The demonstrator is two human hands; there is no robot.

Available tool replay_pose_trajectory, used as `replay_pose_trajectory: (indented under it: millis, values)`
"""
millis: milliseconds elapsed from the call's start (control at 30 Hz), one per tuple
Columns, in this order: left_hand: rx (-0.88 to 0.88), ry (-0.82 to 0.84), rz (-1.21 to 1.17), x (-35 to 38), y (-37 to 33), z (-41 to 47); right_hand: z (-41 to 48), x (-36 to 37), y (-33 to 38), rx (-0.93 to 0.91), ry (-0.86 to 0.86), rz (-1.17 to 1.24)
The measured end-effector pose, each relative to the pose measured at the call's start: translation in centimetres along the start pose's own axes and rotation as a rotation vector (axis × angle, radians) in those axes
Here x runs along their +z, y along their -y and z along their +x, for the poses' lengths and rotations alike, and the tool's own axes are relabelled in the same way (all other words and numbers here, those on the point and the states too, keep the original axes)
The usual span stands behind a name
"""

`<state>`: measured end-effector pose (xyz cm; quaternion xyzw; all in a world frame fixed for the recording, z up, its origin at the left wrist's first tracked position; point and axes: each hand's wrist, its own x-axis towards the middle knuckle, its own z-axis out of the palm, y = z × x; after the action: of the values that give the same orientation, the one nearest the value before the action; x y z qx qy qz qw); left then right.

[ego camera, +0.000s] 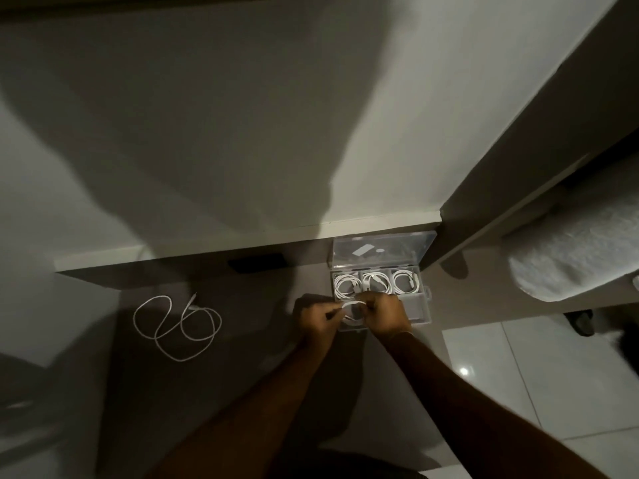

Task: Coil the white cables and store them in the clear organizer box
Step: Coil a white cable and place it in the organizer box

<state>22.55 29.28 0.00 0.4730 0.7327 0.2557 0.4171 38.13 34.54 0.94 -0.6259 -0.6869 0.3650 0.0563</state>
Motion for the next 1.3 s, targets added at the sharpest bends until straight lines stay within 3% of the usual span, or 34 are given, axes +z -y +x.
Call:
replay_pose_trajectory:
  millis: [167,267,467,700,900,1000,1100,1300]
  values:
    - [0.0,-0.088,0.001,0.6,0.1,-0.7,0.3,0.7,-0.4,0.017,-0.051,-0.026]
    - [0.03,-0.024,0.102,-0.4,-0.2,-0.2,0.2,1.3,-0.4,-0.018,-0.053,-0.078]
    - [0.026,0.045,0.295,-0.4,-0.1,0.5,-0.6,3.3,-0.5,0.005,-0.202,0.058]
    - [0.103,0.162,0.303,0.3,1.0,0.5,-1.5,3.7,-1.0,-0.235,-0.214,-0.021]
    - [0.137,0.114,0.177,0.6,1.7,0.1,-2.9,4.2,-2.0,-0.216,-0.099,-0.106]
    - [0.104,0.166,0.216,0.7,1.4,0.1,-3.5,4.0,-2.8,-0.271,0.009,-0.19]
    - [0.104,0.144,0.243,0.9,1.5,-0.1,-3.5,3.6,-2.8,-0.323,0.007,-0.185]
    - [0.127,0.114,0.577,0.8,1.8,-0.4,-2.4,3.4,-1.8,-0.298,0.013,-0.127]
